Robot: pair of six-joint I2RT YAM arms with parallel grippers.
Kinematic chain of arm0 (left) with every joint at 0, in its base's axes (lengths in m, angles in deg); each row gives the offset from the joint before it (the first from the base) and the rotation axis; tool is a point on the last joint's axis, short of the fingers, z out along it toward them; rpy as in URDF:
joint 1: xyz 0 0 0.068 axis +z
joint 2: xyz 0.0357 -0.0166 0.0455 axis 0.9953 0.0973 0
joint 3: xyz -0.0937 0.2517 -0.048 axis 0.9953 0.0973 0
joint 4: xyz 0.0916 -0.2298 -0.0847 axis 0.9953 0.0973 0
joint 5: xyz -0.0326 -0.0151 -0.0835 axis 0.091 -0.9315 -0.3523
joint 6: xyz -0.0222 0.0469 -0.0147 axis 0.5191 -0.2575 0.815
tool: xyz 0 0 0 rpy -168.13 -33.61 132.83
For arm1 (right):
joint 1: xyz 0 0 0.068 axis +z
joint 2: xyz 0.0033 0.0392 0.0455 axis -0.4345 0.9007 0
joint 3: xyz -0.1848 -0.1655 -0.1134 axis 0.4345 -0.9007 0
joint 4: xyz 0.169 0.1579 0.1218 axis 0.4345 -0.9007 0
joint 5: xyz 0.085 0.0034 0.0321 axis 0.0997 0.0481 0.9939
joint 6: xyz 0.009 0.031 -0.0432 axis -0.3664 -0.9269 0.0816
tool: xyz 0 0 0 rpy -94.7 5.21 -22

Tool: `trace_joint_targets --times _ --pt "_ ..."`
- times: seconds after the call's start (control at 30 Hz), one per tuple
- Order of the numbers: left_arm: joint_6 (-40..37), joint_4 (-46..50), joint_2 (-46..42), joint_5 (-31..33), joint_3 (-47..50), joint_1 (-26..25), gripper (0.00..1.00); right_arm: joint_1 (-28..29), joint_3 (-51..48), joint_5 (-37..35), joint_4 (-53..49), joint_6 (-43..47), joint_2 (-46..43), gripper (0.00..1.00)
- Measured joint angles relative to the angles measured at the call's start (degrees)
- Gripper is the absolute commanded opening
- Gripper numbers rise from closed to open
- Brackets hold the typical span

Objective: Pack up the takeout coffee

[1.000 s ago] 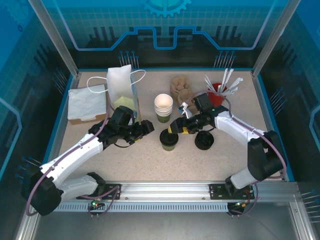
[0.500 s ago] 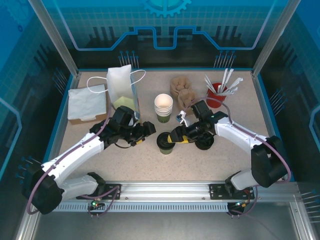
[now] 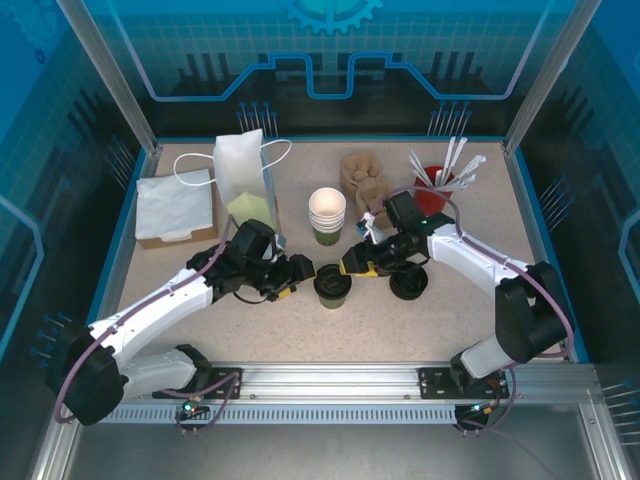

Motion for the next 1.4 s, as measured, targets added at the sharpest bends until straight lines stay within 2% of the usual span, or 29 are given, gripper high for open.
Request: trace_joint_targets --times 0.43,0.83,0.93,1.0,1.2,1.4 --pt "0.0 -0.8 1.4 0.7 3.8 -0.3 0.63 0.8 1.6 -1.9 -1.6 -0.1 3.5 0.43" --pt "0.0 -1.2 1.4 2.1 3.9 -0.3 0.65 1.2 1.6 -2.3 -2.5 0.3 3.5 0.45" --pt "0.0 -1.2 1.4 2.8 3.9 -0.3 0.68 1.3 2.1 -3.0 -3.0 0.5 3.4 0.51" --pt "0.0 -1.1 1.4 3.6 3.8 -0.3 0.69 1.5 2.9 -4.3 -4.0 0.6 3.3 0.59" --pt "-0.5 0.7 -0.8 7.7 2.0 -0.2 0.75 3.0 8.1 -11.6 -8.1 2.6 0.7 0.99" --pt "-1.5 3.7 -7.4 14.8 0.8 0.4 0.81 11.3 14.0 -26.3 -13.6 7.0 -3.5 1.00"
